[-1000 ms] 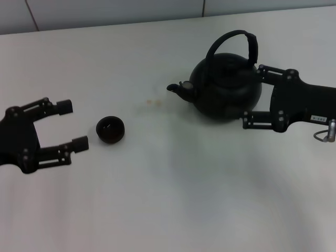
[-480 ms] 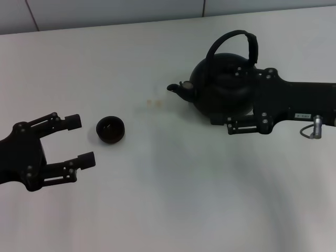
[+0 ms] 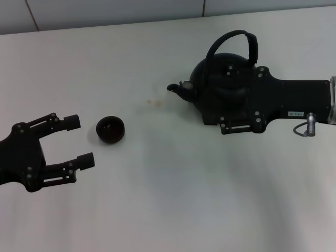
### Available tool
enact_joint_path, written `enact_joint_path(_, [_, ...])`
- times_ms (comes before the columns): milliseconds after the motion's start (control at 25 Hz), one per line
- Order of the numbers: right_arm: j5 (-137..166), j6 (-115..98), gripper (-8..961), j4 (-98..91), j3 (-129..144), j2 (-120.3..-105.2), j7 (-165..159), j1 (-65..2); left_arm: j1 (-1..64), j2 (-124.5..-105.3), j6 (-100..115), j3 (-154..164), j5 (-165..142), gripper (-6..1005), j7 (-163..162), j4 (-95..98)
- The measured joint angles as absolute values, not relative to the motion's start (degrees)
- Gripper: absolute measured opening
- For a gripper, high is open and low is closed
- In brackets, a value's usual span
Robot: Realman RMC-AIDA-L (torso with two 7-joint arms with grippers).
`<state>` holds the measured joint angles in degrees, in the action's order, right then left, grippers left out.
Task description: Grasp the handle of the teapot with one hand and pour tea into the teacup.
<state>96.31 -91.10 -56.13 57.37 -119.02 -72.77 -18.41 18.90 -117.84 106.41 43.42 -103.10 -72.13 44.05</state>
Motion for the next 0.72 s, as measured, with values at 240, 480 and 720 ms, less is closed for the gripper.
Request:
enact_joint_path(240, [96.2,-91.3,817,-55.1,57.4,-119.14,-72.8,-18.2,18.9,-117.70,106.1,43.4,-103.1,862,-72.1,44.0])
enact_joint_path(480, [96.3,-91.6,817,-55.0,57.4,-119.20,-72.4,-17.7,18.9,-117.53,106.1,43.4,-103.1,862,-72.1,44.0])
enact_joint_path(720, [96.3,-92.0,817,-54.9,57.4,-119.27,-71.8,-17.2,18.9,-117.51,106.1,43.4,-103.3,862,-72.2,44.0])
